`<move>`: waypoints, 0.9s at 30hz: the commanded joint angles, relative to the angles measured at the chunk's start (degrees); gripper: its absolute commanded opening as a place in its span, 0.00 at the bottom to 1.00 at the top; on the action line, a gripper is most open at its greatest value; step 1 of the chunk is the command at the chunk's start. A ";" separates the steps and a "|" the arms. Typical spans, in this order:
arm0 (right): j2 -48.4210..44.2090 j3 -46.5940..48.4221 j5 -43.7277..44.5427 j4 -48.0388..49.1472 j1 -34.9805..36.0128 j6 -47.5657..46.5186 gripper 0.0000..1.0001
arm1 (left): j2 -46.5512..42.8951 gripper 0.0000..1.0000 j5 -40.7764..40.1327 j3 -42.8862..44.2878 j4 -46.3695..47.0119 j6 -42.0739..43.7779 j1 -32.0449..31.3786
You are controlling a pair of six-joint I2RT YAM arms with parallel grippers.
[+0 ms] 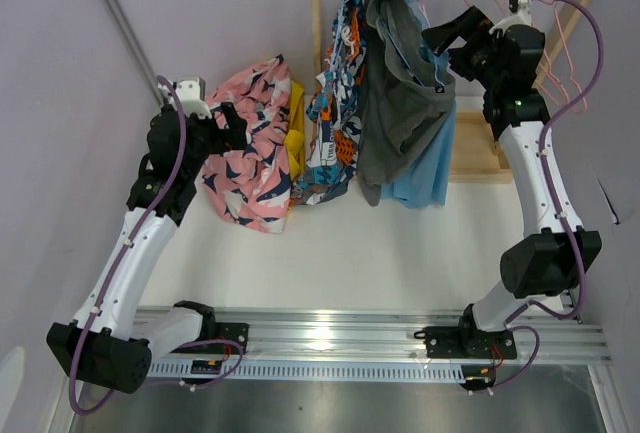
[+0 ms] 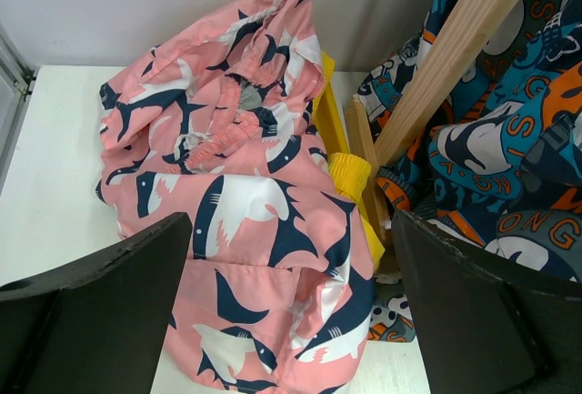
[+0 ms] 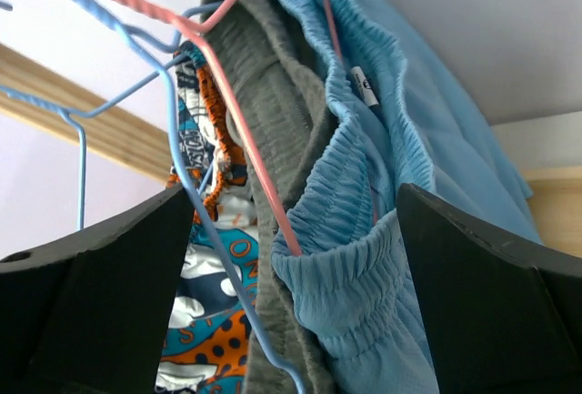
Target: Remove the shorts from the hanger
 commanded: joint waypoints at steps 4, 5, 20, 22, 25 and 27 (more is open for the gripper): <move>-4.90 -1.29 -1.82 7.51 -0.78 1.44 0.99 | -0.50 0.98 1.11 -0.48 2.00 0.47 -0.34; -4.90 -1.12 -1.83 7.78 -0.87 1.44 1.00 | -0.50 0.98 1.20 -0.39 2.00 0.38 -0.34; -1.65 4.86 -2.97 11.03 -1.92 3.64 0.72 | -0.32 0.98 1.73 -0.65 1.83 0.38 -0.25; 0.10 6.09 -2.70 10.51 -1.83 3.64 0.67 | -0.32 0.98 1.90 -0.65 1.83 0.38 -0.25; 3.17 8.63 -2.97 8.59 -1.75 3.55 0.52 | -0.23 0.98 1.90 -0.57 1.65 0.47 -0.34; 4.59 9.95 -2.79 7.96 -1.22 3.11 0.50 | -0.41 0.98 1.90 -0.65 1.74 0.47 -0.34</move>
